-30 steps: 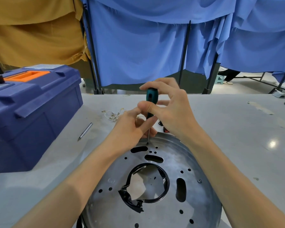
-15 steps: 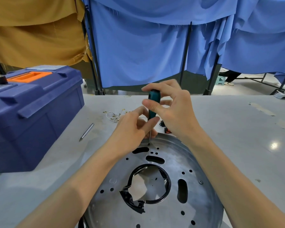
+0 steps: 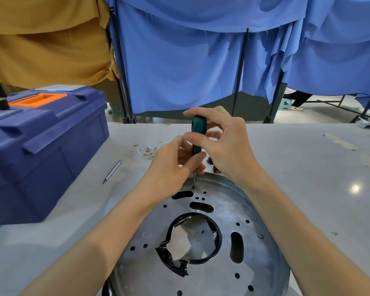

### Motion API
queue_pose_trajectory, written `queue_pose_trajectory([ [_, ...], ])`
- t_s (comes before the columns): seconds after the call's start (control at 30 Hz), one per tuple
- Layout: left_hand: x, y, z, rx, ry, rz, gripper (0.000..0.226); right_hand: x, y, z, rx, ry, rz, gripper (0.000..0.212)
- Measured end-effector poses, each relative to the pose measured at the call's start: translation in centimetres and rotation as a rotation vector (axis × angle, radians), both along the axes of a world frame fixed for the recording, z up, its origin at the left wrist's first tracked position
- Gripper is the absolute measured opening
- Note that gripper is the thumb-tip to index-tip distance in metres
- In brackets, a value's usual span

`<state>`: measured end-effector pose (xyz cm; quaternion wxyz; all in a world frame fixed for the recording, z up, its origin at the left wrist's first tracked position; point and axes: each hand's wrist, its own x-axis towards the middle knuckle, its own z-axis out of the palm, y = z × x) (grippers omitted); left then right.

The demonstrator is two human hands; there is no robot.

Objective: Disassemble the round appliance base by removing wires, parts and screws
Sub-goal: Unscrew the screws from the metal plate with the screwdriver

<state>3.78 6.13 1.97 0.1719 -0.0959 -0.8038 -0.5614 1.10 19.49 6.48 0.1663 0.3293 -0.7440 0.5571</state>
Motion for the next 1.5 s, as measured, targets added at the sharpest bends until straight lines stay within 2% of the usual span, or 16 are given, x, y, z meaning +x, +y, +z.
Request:
queue_pose_trajectory([
  [0.07, -0.02, -0.01, -0.07, 0.045, -0.011, -0.001, 0.017, -0.08, 0.03, 0.02, -0.011, 0.001, -0.006, 0.043],
  [0.17, -0.02, 0.10, -0.12, -0.046, 0.014, -0.033, 0.004, -0.24, 0.23, -0.06, 0.003, -0.005, -0.003, 0.053],
  [0.23, -0.01, 0.13, -0.13, -0.078, 0.016, -0.024, 0.007, -0.28, 0.28, -0.07, -0.001, -0.015, 0.022, 0.048],
  [0.37, 0.01, 0.06, 0.04, -0.006, 0.001, 0.007, 0.010, 0.08, -0.16, -0.16, -0.049, -0.051, 0.096, 0.028],
  [0.6, -0.08, 0.03, -0.08, 0.027, -0.021, -0.026, 0.016, -0.19, 0.09, -0.10, -0.016, -0.004, -0.009, 0.050],
  [0.73, -0.33, 0.13, 0.03, 0.015, -0.022, -0.016, 0.005, -0.15, 0.08, -0.09, -0.004, 0.001, -0.001, 0.035],
  [0.83, -0.36, 0.07, 0.00, 0.000, -0.020, 0.008, 0.013, -0.02, -0.18, -0.21, 0.004, 0.015, -0.013, 0.028],
  [0.93, -0.28, 0.00, -0.13, 0.030, -0.016, 0.016, 0.019, -0.02, -0.14, -0.05, 0.009, 0.044, -0.059, 0.030],
  [1.1, -0.37, 0.01, -0.38, 0.014, 0.004, -0.050, 0.009, -0.08, 0.29, 0.03, -0.006, 0.029, -0.060, 0.043],
  [1.27, -0.39, -0.15, -0.35, 0.009, 0.014, -0.054, 0.006, 0.17, -0.10, -0.04, -0.020, 0.008, -0.003, 0.027],
  [1.37, -0.48, -0.24, -0.37, 0.032, 0.007, -0.063, 0.013, 0.02, -0.01, 0.10, -0.026, 0.019, -0.026, 0.027],
  [1.5, -0.56, -0.11, -0.35, 0.139, 0.008, -0.106, 0.009, -0.14, 0.39, 0.08, -0.026, 0.012, -0.048, 0.043],
])
